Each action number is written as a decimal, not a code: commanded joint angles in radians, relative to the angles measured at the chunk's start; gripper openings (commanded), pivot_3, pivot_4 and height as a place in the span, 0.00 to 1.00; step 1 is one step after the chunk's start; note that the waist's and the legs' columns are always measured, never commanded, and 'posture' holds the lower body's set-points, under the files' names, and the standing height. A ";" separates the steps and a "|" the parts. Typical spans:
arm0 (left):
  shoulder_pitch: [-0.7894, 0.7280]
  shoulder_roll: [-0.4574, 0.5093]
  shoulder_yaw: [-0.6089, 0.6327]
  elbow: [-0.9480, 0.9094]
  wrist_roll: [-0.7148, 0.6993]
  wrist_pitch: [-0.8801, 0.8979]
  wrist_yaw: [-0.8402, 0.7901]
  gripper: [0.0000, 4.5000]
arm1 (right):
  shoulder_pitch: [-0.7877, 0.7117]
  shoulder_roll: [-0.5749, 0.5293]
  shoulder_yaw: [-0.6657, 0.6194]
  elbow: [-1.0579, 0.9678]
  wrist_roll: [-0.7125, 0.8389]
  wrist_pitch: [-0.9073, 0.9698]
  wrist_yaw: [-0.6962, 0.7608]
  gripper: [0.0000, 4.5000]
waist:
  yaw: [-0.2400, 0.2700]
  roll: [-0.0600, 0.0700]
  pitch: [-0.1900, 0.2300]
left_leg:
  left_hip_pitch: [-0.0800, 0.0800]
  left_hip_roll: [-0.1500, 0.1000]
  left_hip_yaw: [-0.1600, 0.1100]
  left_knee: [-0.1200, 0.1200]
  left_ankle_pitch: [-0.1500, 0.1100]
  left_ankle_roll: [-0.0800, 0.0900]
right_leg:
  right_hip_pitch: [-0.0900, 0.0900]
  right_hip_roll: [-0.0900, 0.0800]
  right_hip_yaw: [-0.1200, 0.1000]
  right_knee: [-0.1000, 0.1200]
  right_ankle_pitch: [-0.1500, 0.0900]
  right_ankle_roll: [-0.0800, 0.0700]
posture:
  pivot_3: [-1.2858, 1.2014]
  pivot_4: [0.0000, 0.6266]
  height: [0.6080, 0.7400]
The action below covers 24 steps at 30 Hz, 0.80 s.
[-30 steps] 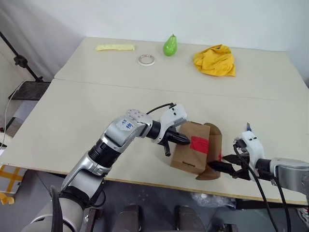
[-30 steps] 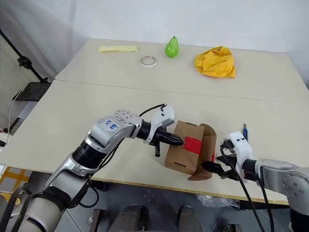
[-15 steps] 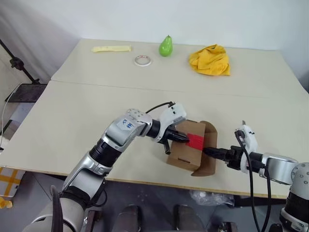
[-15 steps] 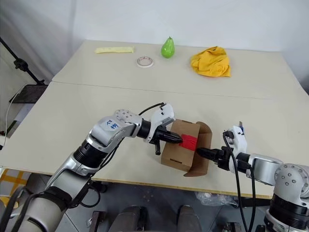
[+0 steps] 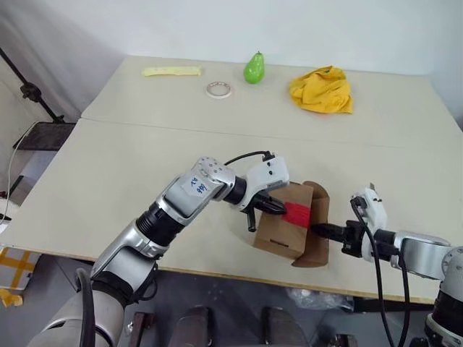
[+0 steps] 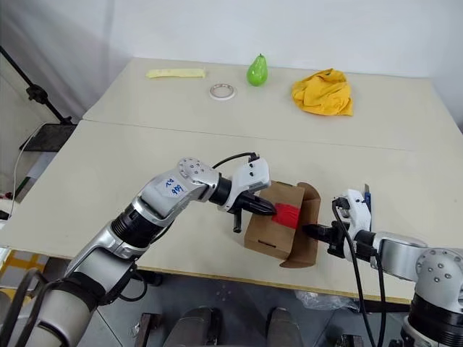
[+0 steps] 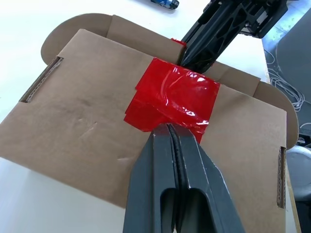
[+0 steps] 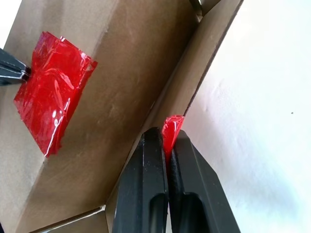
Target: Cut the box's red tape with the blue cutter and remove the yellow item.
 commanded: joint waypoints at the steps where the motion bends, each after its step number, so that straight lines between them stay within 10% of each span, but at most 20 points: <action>1: 0.026 0.017 -0.027 0.051 0.052 0.025 0.013 0.00 | -0.002 -0.043 -0.082 -0.045 0.092 0.005 -0.102 0.01 | 0.004 0.000 0.000 | 0.000 0.000 0.000 0.000 0.000 0.000 | 0.000 0.000 0.000 0.000 0.000 0.000 | 0.52 0.24 1.00; 7: 0.026 -0.001 -0.006 0.058 0.044 0.014 0.017 0.00 | 0.001 -0.125 -0.091 -0.050 0.344 -0.035 -0.312 0.01 | 0.006 0.000 0.000 | -0.002 -0.001 0.000 0.000 0.001 0.000 | 0.000 -0.001 0.000 0.000 0.000 0.000 | 0.52 0.24 1.00; 13: 0.028 -0.031 0.014 0.073 0.046 -0.006 0.028 0.00 | 0.144 -0.454 0.082 -0.095 0.826 -0.394 -0.624 0.01 | 0.005 0.000 0.001 | -0.003 -0.002 0.002 0.001 0.000 0.001 | 0.000 -0.003 -0.003 -0.001 0.000 0.000 | 0.52 0.24 1.00; 24: 0.046 -0.080 0.052 0.056 0.034 -0.008 0.045 0.00 | 0.246 -0.812 0.124 -0.190 0.851 -0.653 -0.572 0.01 | 0.009 -0.002 0.002 | -0.010 -0.002 0.002 0.013 -0.003 0.007 | 0.000 -0.001 -0.003 -0.002 0.002 0.004 | 0.52 0.24 1.00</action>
